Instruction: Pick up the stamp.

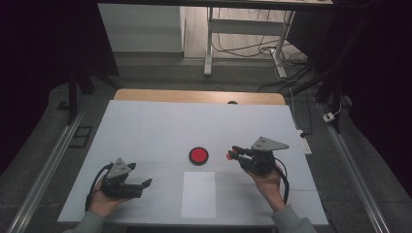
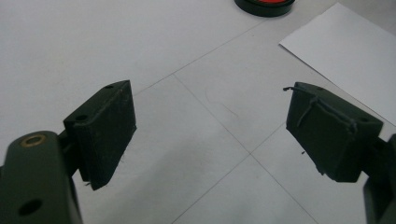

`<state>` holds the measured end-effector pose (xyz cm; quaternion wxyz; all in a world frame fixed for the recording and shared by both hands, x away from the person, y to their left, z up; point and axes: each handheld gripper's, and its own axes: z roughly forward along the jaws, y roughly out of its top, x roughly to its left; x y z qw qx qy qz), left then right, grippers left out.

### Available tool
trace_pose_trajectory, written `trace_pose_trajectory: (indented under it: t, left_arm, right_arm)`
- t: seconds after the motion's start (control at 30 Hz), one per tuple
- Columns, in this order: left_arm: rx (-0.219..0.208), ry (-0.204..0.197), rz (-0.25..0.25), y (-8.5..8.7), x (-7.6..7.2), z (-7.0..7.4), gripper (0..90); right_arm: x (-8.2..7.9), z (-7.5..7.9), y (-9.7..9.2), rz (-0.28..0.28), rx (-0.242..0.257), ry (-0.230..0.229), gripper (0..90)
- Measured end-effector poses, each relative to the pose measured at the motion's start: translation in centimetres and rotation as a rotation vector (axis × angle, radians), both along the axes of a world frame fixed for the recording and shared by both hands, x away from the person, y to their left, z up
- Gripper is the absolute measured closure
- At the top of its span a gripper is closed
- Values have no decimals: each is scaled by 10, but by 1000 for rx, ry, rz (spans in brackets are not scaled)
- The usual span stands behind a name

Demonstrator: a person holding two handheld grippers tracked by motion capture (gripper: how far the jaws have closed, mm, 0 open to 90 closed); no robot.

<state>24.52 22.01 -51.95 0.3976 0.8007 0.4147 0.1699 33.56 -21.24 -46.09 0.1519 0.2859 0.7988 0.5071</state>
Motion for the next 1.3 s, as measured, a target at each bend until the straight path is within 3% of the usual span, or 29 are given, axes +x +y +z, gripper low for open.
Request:
trace_pose_trajectory:
  t: [0.23, 0.43, 1.3]
  left_arm:
    - [-1, -1, 2, 0, 0, 0, 162]
    - [2, -1, -1, 0, 0, 0, 161]
    - [4, 0, -2, -1, 0, 0, 160]
  right_arm:
    - [-2, -1, 7, 20, 5, 8, 719]
    - [-5, -4, 18, 57, 43, 41, 719]
    - [-19, -13, 52, 146, 20, 41, 718]
